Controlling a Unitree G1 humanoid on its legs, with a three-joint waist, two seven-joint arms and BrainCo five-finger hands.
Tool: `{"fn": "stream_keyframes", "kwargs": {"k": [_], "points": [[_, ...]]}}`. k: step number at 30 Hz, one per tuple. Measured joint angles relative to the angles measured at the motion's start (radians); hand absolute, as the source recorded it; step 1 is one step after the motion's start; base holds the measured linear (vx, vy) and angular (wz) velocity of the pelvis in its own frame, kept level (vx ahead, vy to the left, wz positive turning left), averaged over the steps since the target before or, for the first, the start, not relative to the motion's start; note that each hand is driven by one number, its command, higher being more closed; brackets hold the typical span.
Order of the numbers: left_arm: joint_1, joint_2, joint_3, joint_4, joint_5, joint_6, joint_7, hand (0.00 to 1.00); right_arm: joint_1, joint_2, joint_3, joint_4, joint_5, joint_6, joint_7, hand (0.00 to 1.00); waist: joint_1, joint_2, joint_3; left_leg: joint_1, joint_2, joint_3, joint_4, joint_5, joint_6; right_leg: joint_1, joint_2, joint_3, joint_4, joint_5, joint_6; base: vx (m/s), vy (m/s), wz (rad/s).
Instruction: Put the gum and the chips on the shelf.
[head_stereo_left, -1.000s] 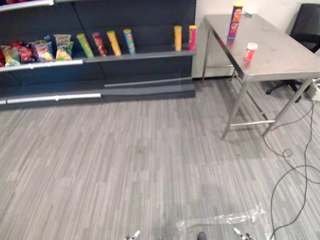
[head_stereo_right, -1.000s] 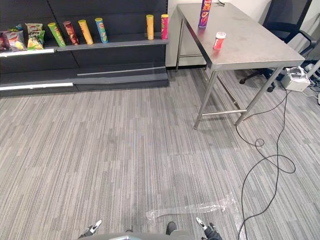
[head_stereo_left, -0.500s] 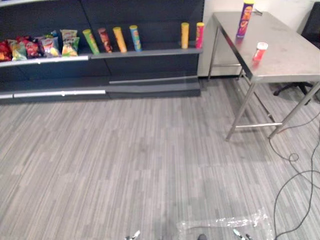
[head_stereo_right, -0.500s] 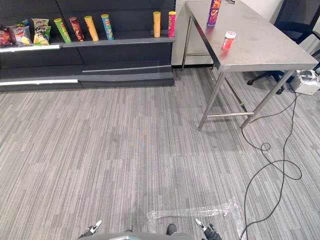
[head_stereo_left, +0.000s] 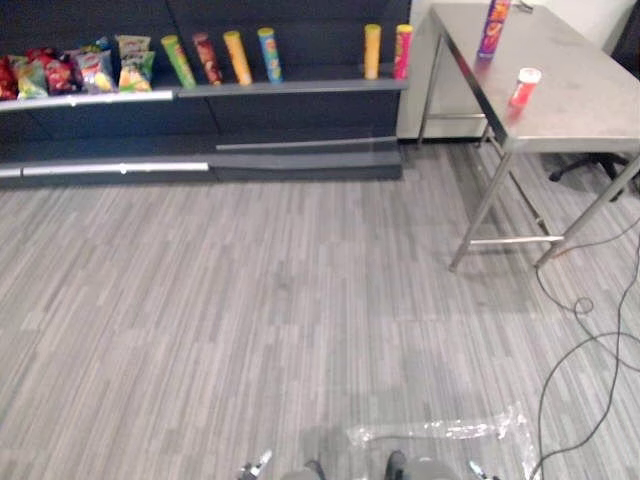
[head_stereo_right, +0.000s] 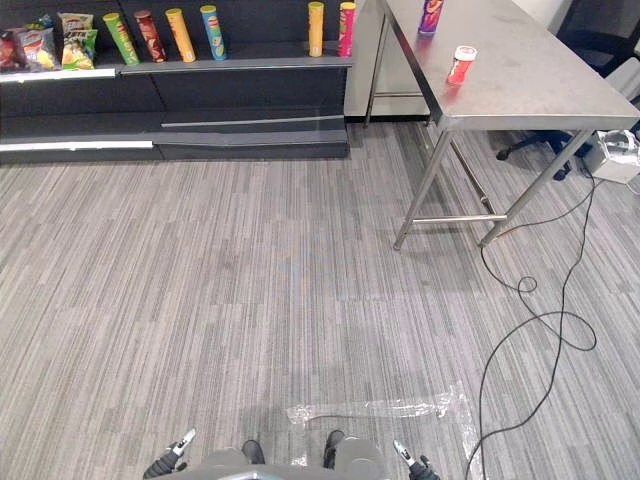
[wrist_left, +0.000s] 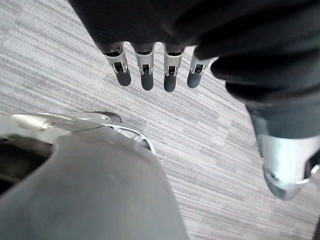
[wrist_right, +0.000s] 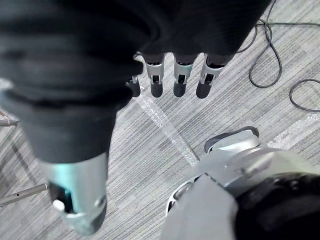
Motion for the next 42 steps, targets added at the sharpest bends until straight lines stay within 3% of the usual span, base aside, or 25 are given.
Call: {"fn": "stream_keyframes", "kwargs": {"k": [1, 2, 3, 5, 8, 11, 13, 14, 15, 16, 18, 20, 21, 22, 23, 24, 26, 28, 30, 32, 34, 35, 36, 39, 42], "points": [[0.0, -0.001, 0.003, -0.005, -0.004, 0.001, -0.001, 0.0, 0.005, -0.001, 0.002, -0.001, 0.001, -0.002, 0.0, 0.0, 0.003, 0.0, 0.003, -0.036, 0.022, -0.002, 0.085, 0.006, 0.009, 0.005, 0.002, -0.004, 0.009, -0.008, -0.005, 0.02, -0.118, 0.17], [0.005, -0.009, 0.005, -0.023, -0.032, 0.001, -0.002, 0.0, 0.012, -0.006, 0.015, -0.002, 0.004, -0.006, -0.003, 0.0, 0.004, -0.002, 0.022, -0.084, 0.059, -0.008, 0.225, 0.032, 0.047, 0.023, 0.005, -0.005, 0.035, -0.032, -0.011, 0.08, -0.093, 0.1], [0.012, -0.008, 0.005, -0.026, -0.059, 0.002, -0.008, 0.0, 0.016, -0.012, 0.046, -0.006, 0.023, -0.007, -0.005, 0.0, 0.005, -0.001, 0.031, -0.141, 0.08, -0.031, 0.335, 0.042, 0.053, 0.043, 0.003, -0.006, 0.054, -0.052, -0.016, 0.11, -0.059, 0.12], [0.01, -0.008, -0.027, -0.026, -0.082, 0.0, -0.011, 0.0, 0.016, -0.016, 0.063, -0.012, 0.03, -0.008, -0.011, 0.0, 0.006, 0.007, 0.035, -0.19, 0.074, -0.058, 0.335, 0.011, 0.04, 0.063, 0.0, -0.006, 0.048, -0.06, -0.013, 0.15, -0.002, 0.06], [0.007, -0.005, -0.064, -0.026, -0.1, -0.008, -0.016, 0.0, -0.013, -0.015, 0.095, -0.016, 0.032, -0.011, -0.023, 0.0, 0.013, 0.008, 0.038, -0.238, 0.058, -0.059, 0.096, 0.025, 0.036, 0.065, -0.012, 0.018, 0.033, -0.07, 0.004, 0.2, 0.083, -0.2], [0.005, -0.004, -0.09, -0.027, -0.099, -0.016, -0.013, 0.0, -0.032, -0.03, 0.138, -0.032, 0.037, -0.02, -0.037, 0.0, 0.031, 0.023, 0.043, -0.21, 0.036, -0.083, -0.278, 0.148, 0.013, 0.091, -0.016, 0.063, 0.008, -0.09, 0.041, 0.3, 0.179, -0.37], [0.005, -0.009, -0.095, -0.025, -0.1, -0.014, -0.014, 0.0, -0.047, -0.042, 0.171, -0.032, 0.043, -0.028, -0.039, 0.0, 0.035, 0.035, 0.042, -0.193, 0.04, -0.094, -0.34, 0.195, 0.007, 0.123, -0.015, 0.109, -0.015, -0.106, 0.075, 0.47, 0.337, -0.71], [0.001, -0.003, -0.106, -0.029, -0.101, -0.012, -0.013, 0.0, -0.058, -0.041, 0.192, -0.032, 0.052, -0.032, -0.038, 0.0, 0.037, 0.02, 0.034, -0.178, 0.021, -0.083, -0.306, 0.262, 0.024, 0.149, -0.046, 0.148, -0.042, -0.115, 0.092, 0.47, 0.356, -0.84], [0.005, 0.006, -0.107, -0.032, -0.104, -0.012, -0.012, 0.0, -0.064, -0.035, 0.195, -0.03, 0.057, -0.033, -0.037, 0.0, 0.042, 0.007, 0.026, -0.18, 0.002, -0.079, -0.28, 0.264, 0.039, 0.158, -0.066, 0.163, -0.064, -0.114, 0.093, 0.52, 0.34, -0.69], [0.008, 0.032, -0.118, -0.035, -0.106, -0.014, -0.015, 0.0, -0.07, -0.018, 0.193, -0.018, 0.058, -0.033, -0.036, 0.0, 0.041, -0.03, 0.002, -0.198, -0.032, -0.051, -0.218, 0.192, 0.067, 0.17, -0.113, 0.179, -0.099, -0.086, 0.109, 0.57, 0.282, -0.32], [0.0, 0.04, -0.127, -0.034, -0.102, -0.019, -0.015, 0.0, -0.068, -0.01, 0.185, -0.004, 0.058, -0.032, -0.035, 0.0, 0.032, -0.035, -0.005, -0.233, -0.056, -0.025, -0.097, 0.132, 0.124, 0.165, -0.156, 0.21, -0.098, -0.006, 0.152, 0.63, 0.305, -0.14], [0.002, 0.032, -0.122, -0.033, -0.097, -0.017, -0.023, 0.0, -0.062, -0.007, 0.18, -0.002, 0.059, -0.03, -0.031, 0.0, 0.046, -0.022, -0.005, -0.23, -0.033, 0.003, 0.003, 0.113, 0.147, 0.161, -0.163, 0.253, -0.052, 0.112, 0.145, 0.49, 0.288, -0.42], [0.008, 0.03, -0.122, -0.035, -0.096, -0.017, -0.024, 0.0, -0.066, -0.011, 0.167, -0.01, 0.058, -0.032, -0.027, 0.0, 0.07, -0.005, 0.003, -0.25, -0.014, 0.018, 0.109, 0.072, 0.118, 0.148, -0.155, 0.274, 0.02, 0.202, 0.141, 0.42, 0.299, -0.5], [0.014, 0.027, -0.128, -0.042, -0.096, -0.02, -0.027, 0.0, -0.051, -0.017, 0.168, -0.012, 0.056, -0.035, -0.026, 0.0, 0.058, -0.005, -0.008, -0.233, -0.038, 0.017, 0.064, 0.061, 0.109, 0.13, -0.168, 0.269, 0.084, 0.229, 0.146, 0.3, 0.325, -0.39], [0.044, 0.022, -0.163, -0.059, -0.096, -0.023, -0.033, 0.0, -0.031, -0.043, 0.186, -0.022, 0.052, -0.038, -0.023, 0.0, 0.055, 0.03, -0.025, -0.161, -0.049, 0.03, -0.046, 0.03, 0.189, 0.073, -0.18, 0.232, 0.249, 0.282, 0.161, 0.3, 0.34, 0.22], [0.035, 0.041, -0.183, -0.062, -0.094, -0.026, -0.038, 0.0, -0.027, -0.034, 0.192, -0.027, 0.031, -0.04, -0.022, 0.0, 0.034, 0.003, -0.016, -0.106, -0.103, 0.029, -0.083, -0.005, 0.19, 0.011, -0.236, 0.229, 0.438, 0.282, 0.168, 0.39, 0.29, 0.33], [0.028, 0.047, -0.19, -0.063, -0.095, -0.025, -0.034, 0.0, -0.032, -0.035, 0.198, -0.035, 0.019, -0.04, -0.014, 0.0, 0.032, -0.001, -0.003, -0.009, -0.134, 0.024, -0.139, -0.022, 0.199, -0.07, -0.261, 0.174, 0.622, 0.241, 0.127, 0.38, 0.116, 0.19], [0.04, 0.023, -0.211, -0.065, -0.095, -0.024, -0.035, 0.0, -0.027, -0.058, 0.224, -0.051, 0.019, -0.045, -0.014, 0.0, 0.027, 0.04, 0.021, 0.13, -0.13, 0.025, -0.23, -0.022, 0.198, -0.108, -0.246, 0.063, 0.682, 0.137, 0.079, 0.36, 0.049, -0.08], [0.035, 0.013, -0.208, -0.063, -0.094, -0.024, -0.035, 0.0, -0.03, -0.075, 0.262, -0.072, 0.019, -0.048, -0.013, 0.0, 0.017, 0.06, 0.025, 0.224, -0.116, 0.021, -0.294, -0.02, 0.195, -0.187, -0.208, -0.034, 0.58, 0.049, 0.074, 0.39, -0.043, 0.1], [0.021, 0.009, -0.197, -0.06, -0.094, -0.026, -0.034, 0.0, -0.036, -0.073, 0.273, -0.085, 0.019, -0.05, -0.011, 0.0, 0.002, 0.058, 0.03, 0.241, -0.097, 0.008, -0.304, -0.027, 0.182, -0.249, -0.176, -0.053, 0.383, 0.05, 0.077, 0.32, -0.204, 0.36], [0.011, 0.004, -0.163, -0.054, -0.078, -0.025, -0.035, 0.0, -0.037, -0.069, 0.276, -0.085, 0.019, -0.049, -0.01, 0.0, 0.0, 0.05, 0.03, 0.265, -0.082, -0.007, -0.328, -0.036, 0.123, -0.267, -0.153, -0.035, 0.1, 0.129, 0.098, 0.34, -0.276, 0.39], [0.013, 0.011, -0.134, -0.055, -0.073, -0.028, -0.035, 0.0, -0.03, -0.057, 0.277, -0.082, 0.019, -0.049, -0.009, 0.0, 0.007, 0.018, 0.041, 0.296, -0.091, -0.012, -0.34, -0.049, 0.078, -0.257, -0.153, 0.002, -0.077, 0.235, 0.106, 0.3, -0.261, 0.17], [0.011, 0.018, -0.12, -0.052, -0.07, -0.027, -0.032, 0.0, -0.031, -0.053, 0.276, -0.079, 0.019, -0.049, -0.009, 0.0, 0.008, 0.005, 0.046, 0.315, -0.089, -0.022, -0.344, -0.06, 0.055, -0.244, -0.154, 0.011, -0.08, 0.334, 0.096, 0.37, -0.337, 0.09], [-0.001, -0.027, -0.085, -0.024, -0.056, -0.024, -0.033, 0.0, -0.043, -0.073, 0.263, -0.081, 0.017, -0.05, -0.005, 0.0, 0.002, 0.063, 0.055, 0.334, -0.022, -0.035, -0.345, -0.033, 0.028, -0.271, -0.103, -0.013, 0.054, 0.211, 0.036, 0.38, -0.343, 0.05], [-0.003, -0.038, -0.08, -0.024, -0.055, -0.025, -0.034, 0.0, -0.037, -0.074, 0.245, -0.079, 0.017, -0.05, -0.005, 0.0, 0.0, 0.07, 0.05, 0.354, 0.0, -0.041, -0.34, 0.02, 0.004, -0.258, -0.103, -0.034, 0.115, 0.133, 0.032, 0.26, -0.196, 0.18]]}}
